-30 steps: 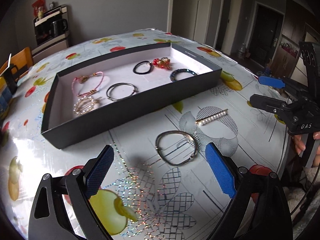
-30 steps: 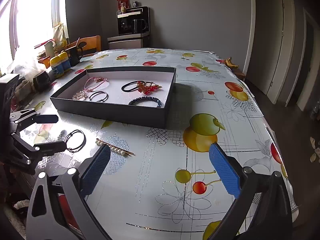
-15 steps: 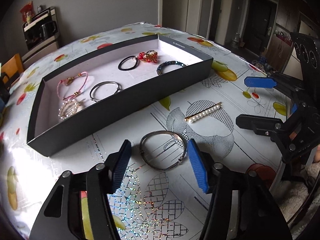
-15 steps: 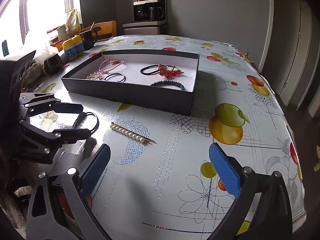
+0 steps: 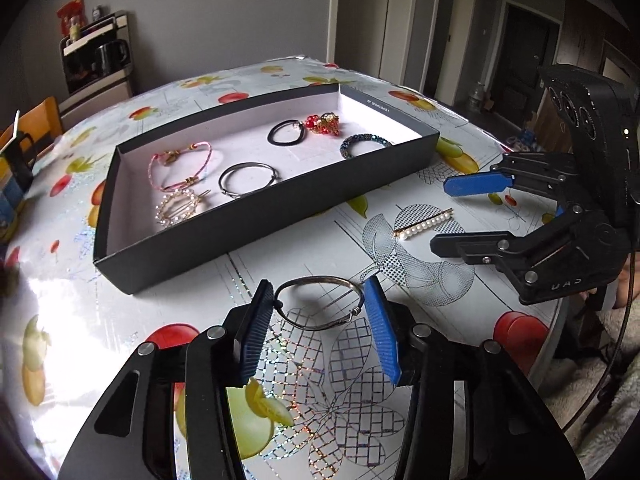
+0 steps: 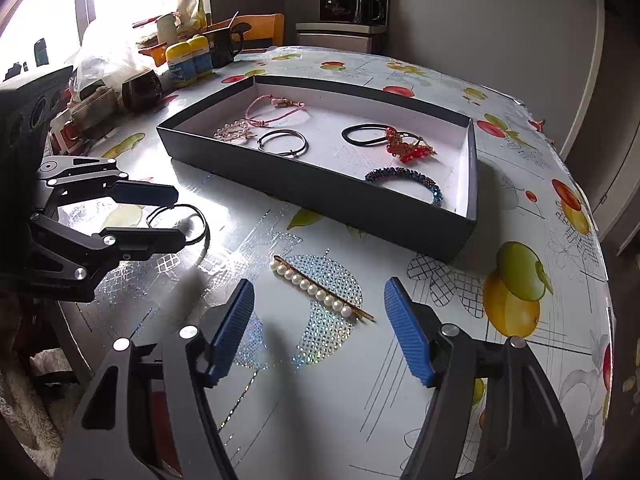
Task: Organize jewelry
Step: 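Grasp the second silver bangle with the left tool while the right tool grasps the pearl hair pin, then lower the bangle and pearl hair pin into the black box and open both tools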
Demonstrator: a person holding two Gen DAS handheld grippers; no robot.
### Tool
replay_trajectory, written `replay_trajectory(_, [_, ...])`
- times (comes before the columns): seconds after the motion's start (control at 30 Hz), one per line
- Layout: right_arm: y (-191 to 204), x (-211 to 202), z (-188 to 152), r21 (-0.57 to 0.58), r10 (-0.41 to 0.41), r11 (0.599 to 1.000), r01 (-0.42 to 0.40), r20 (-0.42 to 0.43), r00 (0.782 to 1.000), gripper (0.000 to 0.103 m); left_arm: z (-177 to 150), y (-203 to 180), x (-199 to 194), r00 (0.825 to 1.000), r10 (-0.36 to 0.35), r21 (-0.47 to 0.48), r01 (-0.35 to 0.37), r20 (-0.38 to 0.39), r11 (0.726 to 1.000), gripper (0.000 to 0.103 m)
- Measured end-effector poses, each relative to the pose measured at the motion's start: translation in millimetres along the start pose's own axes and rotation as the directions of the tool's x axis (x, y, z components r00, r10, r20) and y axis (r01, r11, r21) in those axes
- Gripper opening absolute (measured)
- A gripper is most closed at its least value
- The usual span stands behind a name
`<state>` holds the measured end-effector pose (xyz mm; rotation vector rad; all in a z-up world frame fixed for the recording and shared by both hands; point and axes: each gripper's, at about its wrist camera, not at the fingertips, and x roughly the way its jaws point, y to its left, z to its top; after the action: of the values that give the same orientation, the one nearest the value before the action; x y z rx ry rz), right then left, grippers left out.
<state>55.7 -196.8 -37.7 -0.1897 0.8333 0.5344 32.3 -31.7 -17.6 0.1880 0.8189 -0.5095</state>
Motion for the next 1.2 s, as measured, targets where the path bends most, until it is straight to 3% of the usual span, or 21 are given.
replay_trajectory(0.17, [3, 10, 3, -0.027, 0.016, 0.999, -0.017, -0.036, 0.999, 0.054, 0, 4, -1, 1.000, -0.003, -0.009, 0.003, 0.004, 1.000, 0.049])
replay_trajectory(0.3, [3, 7, 2, -0.017, 0.033, 0.999, -0.034, -0.041, 0.999, 0.032, 0, 3, 0, 1.000, -0.007, -0.007, 0.007, 0.003, 1.000, 0.049])
replay_trajectory(0.4, [6, 4, -1, -0.021, 0.035, 0.999, -0.036, -0.051, 0.998, 0.022, -1, 2, 1, 1.000, -0.007, -0.004, 0.007, -0.002, 1.000, 0.049])
replay_trajectory(0.6, [19, -2, -5, -0.058, 0.048, 0.997, -0.054, -0.094, 0.994, 0.022, -3, 3, 2, 1.000, -0.004, -0.004, 0.004, -0.011, 1.000, 0.049])
replay_trajectory(0.8, [20, 3, -2, -0.060, 0.040, 0.997, -0.045, -0.070, 0.997, 0.022, -6, 5, 6, 1.000, -0.003, -0.011, 0.003, -0.026, 1.000, 0.049])
replay_trajectory(0.9, [20, 3, -3, -0.046, 0.062, 0.997, -0.065, -0.058, 0.996, 0.008, -6, 6, 6, 1.000, -0.006, -0.011, 0.005, -0.029, 1.000, 0.049])
replay_trajectory(0.97, [21, 2, -4, -0.041, 0.062, 0.997, -0.064, -0.049, 0.997, 0.008, -5, 6, 7, 0.999, -0.009, -0.014, 0.008, -0.032, 1.000, 0.049])
replay_trajectory(1.07, [19, 1, -5, -0.024, 0.070, 0.997, -0.071, -0.039, 0.997, 0.008, -4, 1, 9, 0.999, -0.006, 0.008, 0.006, -0.037, 1.000, 0.060])
replay_trajectory(1.2, [18, -1, -6, -0.008, 0.072, 0.997, -0.072, -0.018, 0.997, 0.008, -2, -3, 13, 0.999, 0.021, 0.032, -0.020, -0.041, 0.999, 0.060])
